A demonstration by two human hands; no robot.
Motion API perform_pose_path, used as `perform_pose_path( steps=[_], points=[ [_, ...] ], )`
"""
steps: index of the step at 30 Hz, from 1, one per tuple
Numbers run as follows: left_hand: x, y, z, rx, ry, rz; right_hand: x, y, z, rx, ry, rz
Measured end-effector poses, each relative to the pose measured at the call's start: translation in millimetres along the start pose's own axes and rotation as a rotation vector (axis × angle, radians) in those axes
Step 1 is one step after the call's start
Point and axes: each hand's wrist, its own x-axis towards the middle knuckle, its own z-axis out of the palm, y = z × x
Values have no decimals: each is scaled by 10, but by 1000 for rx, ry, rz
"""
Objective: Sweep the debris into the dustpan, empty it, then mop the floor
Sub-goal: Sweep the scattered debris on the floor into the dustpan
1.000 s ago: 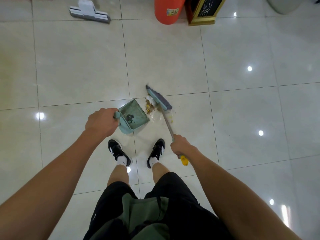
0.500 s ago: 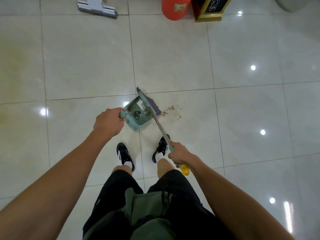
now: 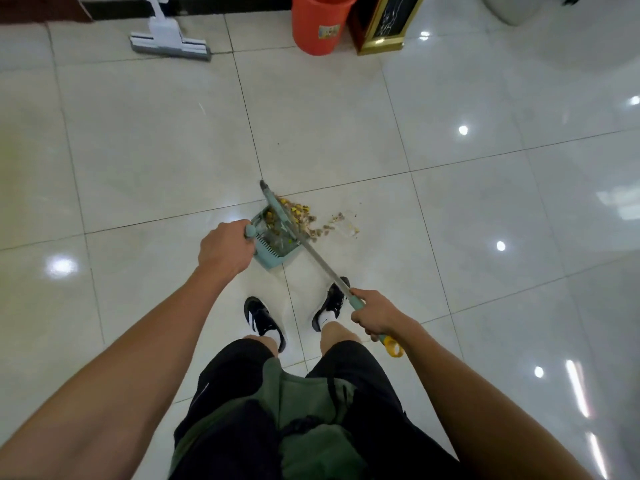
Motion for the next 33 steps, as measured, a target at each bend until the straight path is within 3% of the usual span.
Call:
perform_pose_path(
  steps=[11, 22, 25, 33],
  points=[
    [-117, -240, -190, 57, 14, -44, 192, -362, -129, 349, -11, 49],
    [123, -367, -189, 63, 6, -148, 991, -932, -62, 823, -70, 60],
    [219, -384, -191, 82, -8, -143, 1195, -1016, -49, 798, -53, 67],
    [314, -227, -303, 127, -55, -59, 1153, -465, 22, 386, -5, 165]
  ],
)
